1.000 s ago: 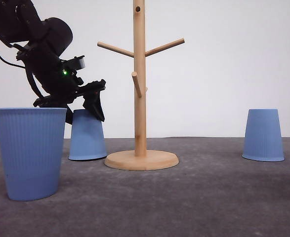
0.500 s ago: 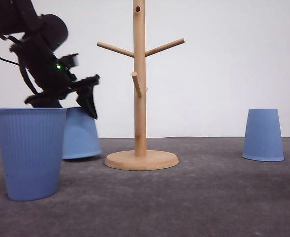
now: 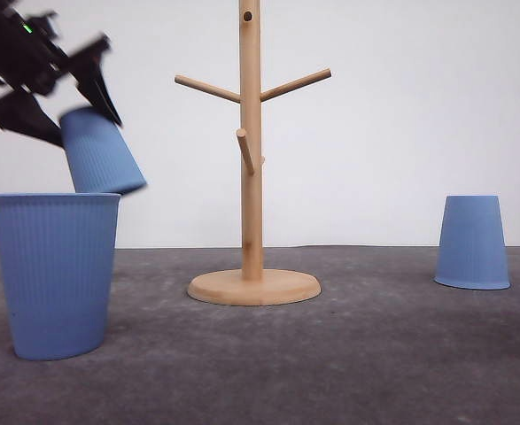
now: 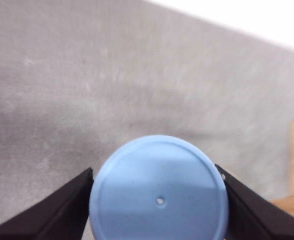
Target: Place three cups
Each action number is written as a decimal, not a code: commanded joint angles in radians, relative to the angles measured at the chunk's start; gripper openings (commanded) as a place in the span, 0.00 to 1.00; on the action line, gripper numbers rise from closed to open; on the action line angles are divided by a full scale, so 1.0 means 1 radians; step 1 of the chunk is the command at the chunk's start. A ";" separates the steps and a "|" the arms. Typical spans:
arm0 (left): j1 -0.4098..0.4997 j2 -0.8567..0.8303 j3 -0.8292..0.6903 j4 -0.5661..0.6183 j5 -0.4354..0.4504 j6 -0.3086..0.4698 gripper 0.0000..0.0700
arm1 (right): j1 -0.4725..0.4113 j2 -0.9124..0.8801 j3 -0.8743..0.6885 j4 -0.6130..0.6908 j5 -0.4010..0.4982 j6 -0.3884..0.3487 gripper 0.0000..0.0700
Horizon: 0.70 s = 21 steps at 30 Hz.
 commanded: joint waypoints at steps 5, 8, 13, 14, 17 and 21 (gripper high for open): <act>0.076 -0.066 0.024 0.022 0.200 -0.158 0.50 | 0.003 0.003 0.019 0.010 0.004 0.008 0.55; 0.098 -0.081 0.024 0.047 0.295 -0.224 0.50 | 0.003 0.003 0.019 0.010 0.004 0.008 0.55; 0.101 -0.083 0.024 0.140 0.388 -0.341 0.50 | 0.003 0.003 0.019 0.011 0.004 0.008 0.55; 0.098 -0.083 0.024 0.159 0.395 -0.358 0.50 | 0.003 0.003 0.019 0.012 0.004 0.008 0.55; 0.082 -0.082 0.024 0.211 0.401 -0.401 0.50 | 0.003 0.003 0.019 0.012 0.004 0.008 0.55; 0.054 -0.076 0.024 0.235 0.397 -0.423 0.50 | 0.003 0.003 0.019 0.014 0.003 0.008 0.55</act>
